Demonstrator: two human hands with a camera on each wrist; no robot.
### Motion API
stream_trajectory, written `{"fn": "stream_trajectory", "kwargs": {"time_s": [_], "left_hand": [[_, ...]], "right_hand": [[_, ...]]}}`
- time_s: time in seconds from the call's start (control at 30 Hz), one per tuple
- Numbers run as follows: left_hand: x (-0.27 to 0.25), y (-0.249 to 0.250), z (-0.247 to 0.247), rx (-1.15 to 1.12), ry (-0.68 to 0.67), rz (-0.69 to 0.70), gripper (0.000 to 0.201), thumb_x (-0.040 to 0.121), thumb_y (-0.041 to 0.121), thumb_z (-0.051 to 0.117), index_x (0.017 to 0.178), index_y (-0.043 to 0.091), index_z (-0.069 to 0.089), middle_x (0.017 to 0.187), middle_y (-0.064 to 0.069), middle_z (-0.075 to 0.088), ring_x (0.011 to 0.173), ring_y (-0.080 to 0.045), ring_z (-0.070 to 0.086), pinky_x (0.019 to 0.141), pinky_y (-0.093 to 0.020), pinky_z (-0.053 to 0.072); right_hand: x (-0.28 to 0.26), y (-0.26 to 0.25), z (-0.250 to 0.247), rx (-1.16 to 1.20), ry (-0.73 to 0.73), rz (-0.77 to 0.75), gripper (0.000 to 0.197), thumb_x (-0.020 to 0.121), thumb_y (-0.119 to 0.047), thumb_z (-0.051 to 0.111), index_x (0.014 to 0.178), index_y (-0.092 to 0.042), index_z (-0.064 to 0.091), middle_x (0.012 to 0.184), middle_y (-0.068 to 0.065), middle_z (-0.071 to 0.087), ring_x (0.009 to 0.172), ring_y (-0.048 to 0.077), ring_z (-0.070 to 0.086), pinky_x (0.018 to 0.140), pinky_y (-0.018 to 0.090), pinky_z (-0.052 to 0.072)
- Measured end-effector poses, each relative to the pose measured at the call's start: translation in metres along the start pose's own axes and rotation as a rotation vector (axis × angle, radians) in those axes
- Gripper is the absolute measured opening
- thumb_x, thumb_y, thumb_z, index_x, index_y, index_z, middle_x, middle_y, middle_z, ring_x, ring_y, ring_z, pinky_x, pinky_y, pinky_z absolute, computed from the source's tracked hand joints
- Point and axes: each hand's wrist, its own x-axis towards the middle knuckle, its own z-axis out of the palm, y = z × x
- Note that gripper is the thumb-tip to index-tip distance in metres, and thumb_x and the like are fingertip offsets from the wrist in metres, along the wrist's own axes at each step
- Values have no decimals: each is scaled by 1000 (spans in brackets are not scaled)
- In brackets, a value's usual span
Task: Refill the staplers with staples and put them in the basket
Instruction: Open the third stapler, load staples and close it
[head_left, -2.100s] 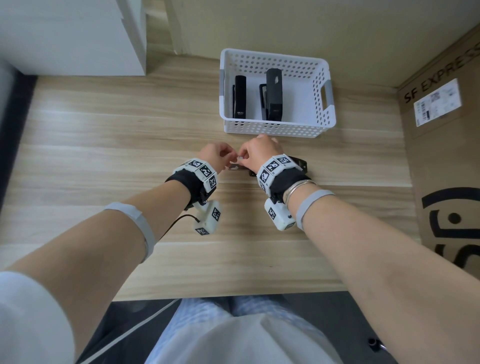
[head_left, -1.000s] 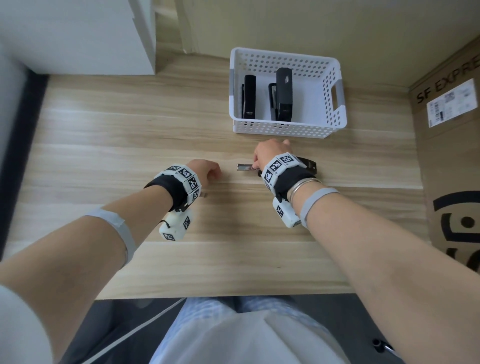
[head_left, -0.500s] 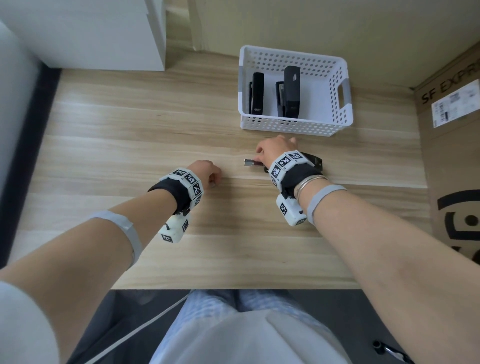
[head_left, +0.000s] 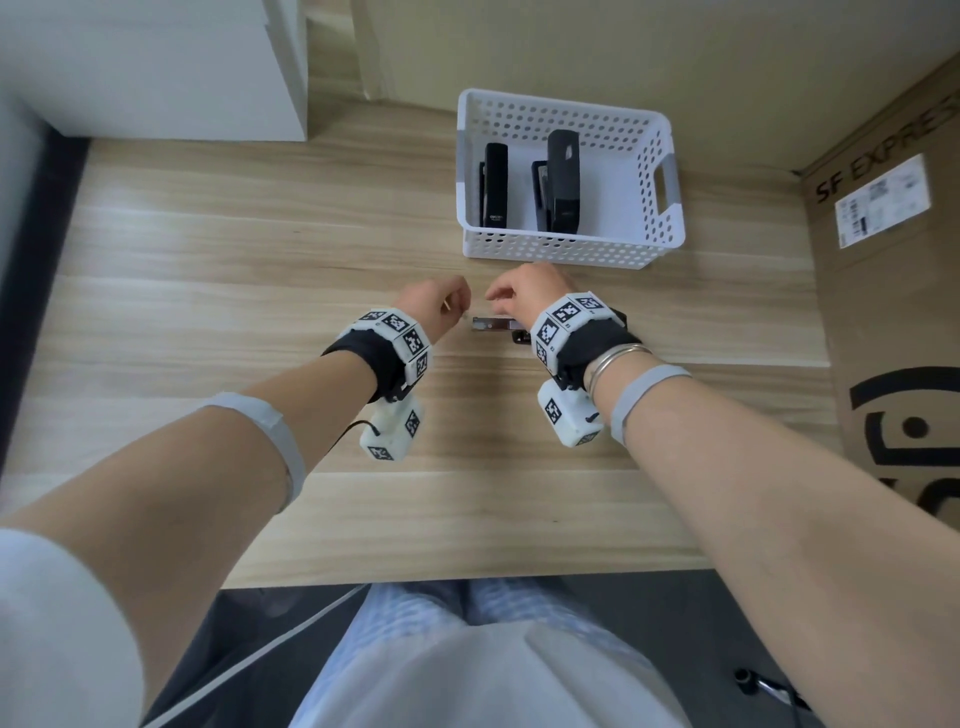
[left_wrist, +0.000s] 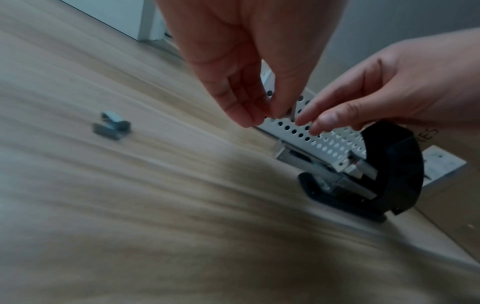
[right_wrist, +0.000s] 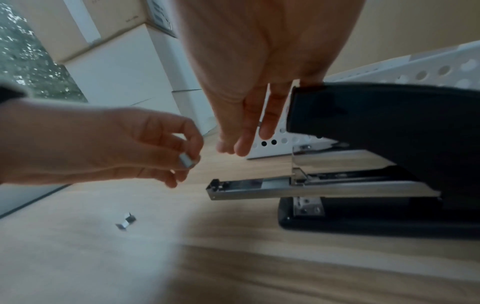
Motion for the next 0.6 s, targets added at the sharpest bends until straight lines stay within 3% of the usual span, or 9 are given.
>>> {"fn": "stream_trajectory", "kwargs": {"time_s": [0.23,0.37,0.47,0.6], "left_hand": [[17,12,3,-83,19,-26,14,83,4,60,96,0,62,101,-17,70,77,-17,49,71,-21,35],[16,11,7,-22,-17,-23,16,81,4,62,96,-1,61,102,-17,69,79,-22,54,70,-24,39],[14,6,12,21,-60,-63,18,86,9,58,102,2,60,108,-13,68,92,-29,61,73,-24,39],[15,1,15,29,-102,-107,18,88,13,56,103,5,61,109,-11,68,100,-30,62,81,-31,47]], "right_hand": [[-2,-5,-6,79,-58,-24,18,84,-31,68,98,-23,75,100,0,73,97,20,64,90,33,51],[-4,-6,-5,-94,-74,-42,19,83,-40,67,97,-29,73,101,-2,71,105,21,61,93,34,48],[-10,-2,-5,-262,-36,-88,20,90,-39,58,102,-30,72,110,1,64,114,21,52,99,35,39],[-13,0,-3,-290,-8,-114,21,92,-38,57,105,-31,72,114,1,60,114,23,48,97,33,38]]}}
